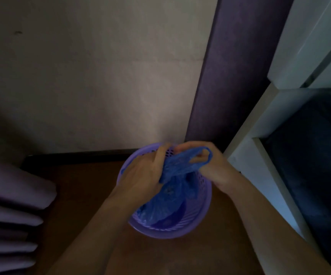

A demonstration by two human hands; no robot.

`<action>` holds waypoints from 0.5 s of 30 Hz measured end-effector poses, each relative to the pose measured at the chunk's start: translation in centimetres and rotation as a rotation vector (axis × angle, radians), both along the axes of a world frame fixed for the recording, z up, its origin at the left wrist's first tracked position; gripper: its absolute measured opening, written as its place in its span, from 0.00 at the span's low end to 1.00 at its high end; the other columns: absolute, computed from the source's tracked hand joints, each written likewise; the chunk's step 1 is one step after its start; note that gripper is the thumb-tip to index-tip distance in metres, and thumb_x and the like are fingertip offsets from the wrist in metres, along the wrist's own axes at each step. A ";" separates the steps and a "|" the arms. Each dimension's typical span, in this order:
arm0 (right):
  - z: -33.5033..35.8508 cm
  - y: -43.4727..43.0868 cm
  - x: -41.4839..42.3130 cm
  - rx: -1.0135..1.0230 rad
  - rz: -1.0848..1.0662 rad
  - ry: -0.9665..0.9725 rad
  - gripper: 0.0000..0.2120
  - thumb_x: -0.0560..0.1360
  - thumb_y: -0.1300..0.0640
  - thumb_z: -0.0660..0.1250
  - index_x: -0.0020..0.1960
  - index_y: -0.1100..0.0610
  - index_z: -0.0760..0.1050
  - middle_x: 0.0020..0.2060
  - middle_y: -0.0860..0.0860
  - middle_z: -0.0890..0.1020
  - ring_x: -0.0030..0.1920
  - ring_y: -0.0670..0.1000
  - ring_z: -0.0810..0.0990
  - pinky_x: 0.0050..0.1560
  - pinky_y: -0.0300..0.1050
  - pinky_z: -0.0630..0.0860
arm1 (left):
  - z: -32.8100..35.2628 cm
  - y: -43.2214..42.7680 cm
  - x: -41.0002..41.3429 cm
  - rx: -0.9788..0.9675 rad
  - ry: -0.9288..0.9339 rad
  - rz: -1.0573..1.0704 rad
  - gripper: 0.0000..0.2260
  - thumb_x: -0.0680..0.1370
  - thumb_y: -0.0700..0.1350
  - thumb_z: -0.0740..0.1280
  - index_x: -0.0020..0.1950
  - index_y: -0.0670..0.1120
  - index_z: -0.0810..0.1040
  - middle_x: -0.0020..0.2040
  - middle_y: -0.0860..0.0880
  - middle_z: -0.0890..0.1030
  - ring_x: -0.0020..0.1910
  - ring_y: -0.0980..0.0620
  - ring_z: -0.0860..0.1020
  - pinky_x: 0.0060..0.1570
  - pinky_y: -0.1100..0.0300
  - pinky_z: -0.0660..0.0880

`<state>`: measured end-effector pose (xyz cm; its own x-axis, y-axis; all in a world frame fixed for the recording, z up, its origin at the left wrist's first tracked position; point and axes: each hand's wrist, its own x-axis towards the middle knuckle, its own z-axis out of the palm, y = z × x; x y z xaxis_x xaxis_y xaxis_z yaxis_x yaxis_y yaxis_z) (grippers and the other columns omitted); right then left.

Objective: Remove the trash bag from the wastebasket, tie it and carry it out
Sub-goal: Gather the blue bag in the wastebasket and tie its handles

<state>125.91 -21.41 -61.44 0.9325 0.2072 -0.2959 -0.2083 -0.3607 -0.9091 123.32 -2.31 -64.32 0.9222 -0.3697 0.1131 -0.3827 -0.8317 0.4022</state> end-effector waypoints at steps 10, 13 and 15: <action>2.7 2.8 -2.1 -0.981 0.558 -0.689 0.27 0.73 0.40 0.68 0.67 0.51 0.69 0.63 0.50 0.72 0.55 0.54 0.78 0.48 0.50 0.75 | -0.5 -0.7 0.1 0.004 0.123 -0.041 0.16 0.77 0.44 0.66 0.65 0.46 0.74 0.57 0.44 0.82 0.51 0.44 0.81 0.48 0.45 0.78; 2.6 3.7 -2.1 -0.957 0.540 -0.584 0.20 0.78 0.50 0.67 0.66 0.54 0.66 0.61 0.55 0.76 0.54 0.58 0.79 0.42 0.50 0.68 | -0.6 -0.9 0.0 -0.048 0.169 -0.018 0.14 0.78 0.45 0.67 0.64 0.48 0.75 0.53 0.45 0.84 0.50 0.47 0.81 0.50 0.49 0.77; 2.5 3.7 -1.9 -0.843 0.532 -0.482 0.18 0.79 0.52 0.66 0.65 0.55 0.65 0.55 0.56 0.80 0.47 0.56 0.78 0.40 0.48 0.67 | -0.5 -0.8 -0.1 -0.100 0.191 -0.006 0.16 0.77 0.44 0.68 0.64 0.49 0.75 0.54 0.47 0.84 0.51 0.48 0.81 0.51 0.50 0.77</action>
